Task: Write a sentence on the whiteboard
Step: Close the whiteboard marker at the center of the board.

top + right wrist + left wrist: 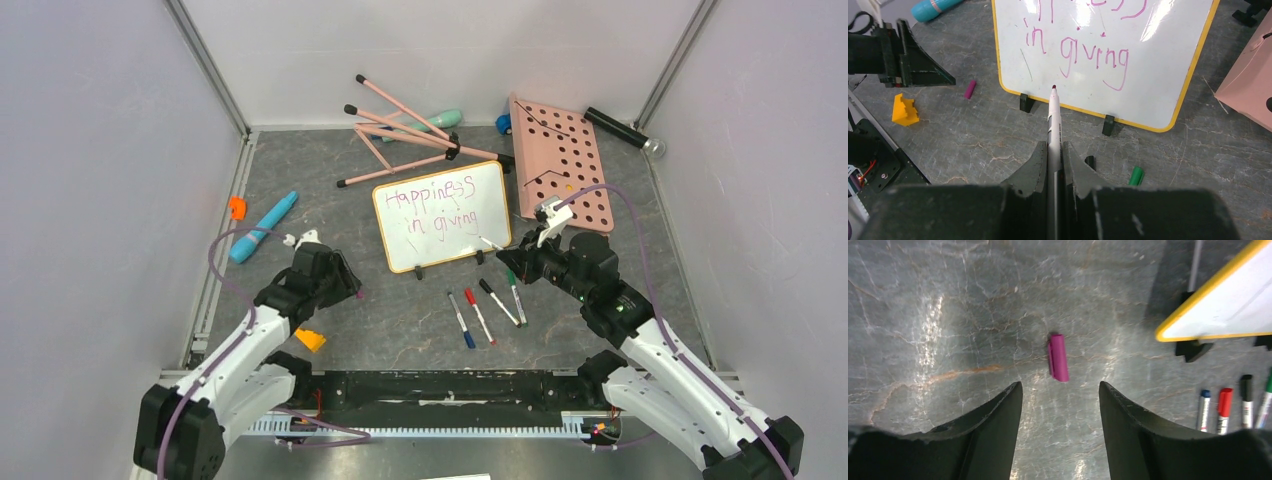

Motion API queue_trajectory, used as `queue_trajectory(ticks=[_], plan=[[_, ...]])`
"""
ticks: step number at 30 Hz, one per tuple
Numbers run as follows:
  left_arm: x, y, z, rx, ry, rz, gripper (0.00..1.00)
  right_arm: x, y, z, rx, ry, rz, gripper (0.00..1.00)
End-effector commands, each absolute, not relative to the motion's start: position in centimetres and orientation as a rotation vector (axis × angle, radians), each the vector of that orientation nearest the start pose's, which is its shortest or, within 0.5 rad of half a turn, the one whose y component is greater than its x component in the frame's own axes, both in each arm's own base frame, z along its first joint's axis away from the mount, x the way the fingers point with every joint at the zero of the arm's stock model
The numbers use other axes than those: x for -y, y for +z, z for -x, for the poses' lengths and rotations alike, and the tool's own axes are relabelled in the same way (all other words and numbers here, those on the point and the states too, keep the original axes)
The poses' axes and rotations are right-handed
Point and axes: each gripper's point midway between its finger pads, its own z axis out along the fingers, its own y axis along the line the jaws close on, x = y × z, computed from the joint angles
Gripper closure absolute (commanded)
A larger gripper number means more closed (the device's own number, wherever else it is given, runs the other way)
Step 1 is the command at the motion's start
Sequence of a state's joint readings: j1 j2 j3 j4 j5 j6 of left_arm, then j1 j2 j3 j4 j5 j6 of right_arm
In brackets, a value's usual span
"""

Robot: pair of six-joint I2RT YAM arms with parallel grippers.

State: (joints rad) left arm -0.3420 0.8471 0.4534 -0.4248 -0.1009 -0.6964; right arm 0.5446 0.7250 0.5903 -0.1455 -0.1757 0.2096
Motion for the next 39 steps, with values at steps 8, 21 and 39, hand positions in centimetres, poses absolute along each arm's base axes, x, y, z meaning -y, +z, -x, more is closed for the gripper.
queue_trajectory(ticks=[8, 21, 39], plan=[[8.8, 4.4, -22.9, -2.457, -0.204, 0.476, 0.42, -18.9, 21.3, -23.6, -1.823, 0.705, 0.419, 1.00], [10.9, 3.0, -24.2, -2.495, -0.192, 0.440, 0.48, -19.1, 20.8, -23.6, -1.834, 0.721, 0.410, 1.00], [11.7, 2.1, -24.2, -2.490, -0.252, 0.373, 0.98, -20.5, 21.3, -21.7, -1.841, 0.840, 0.489, 1.00]])
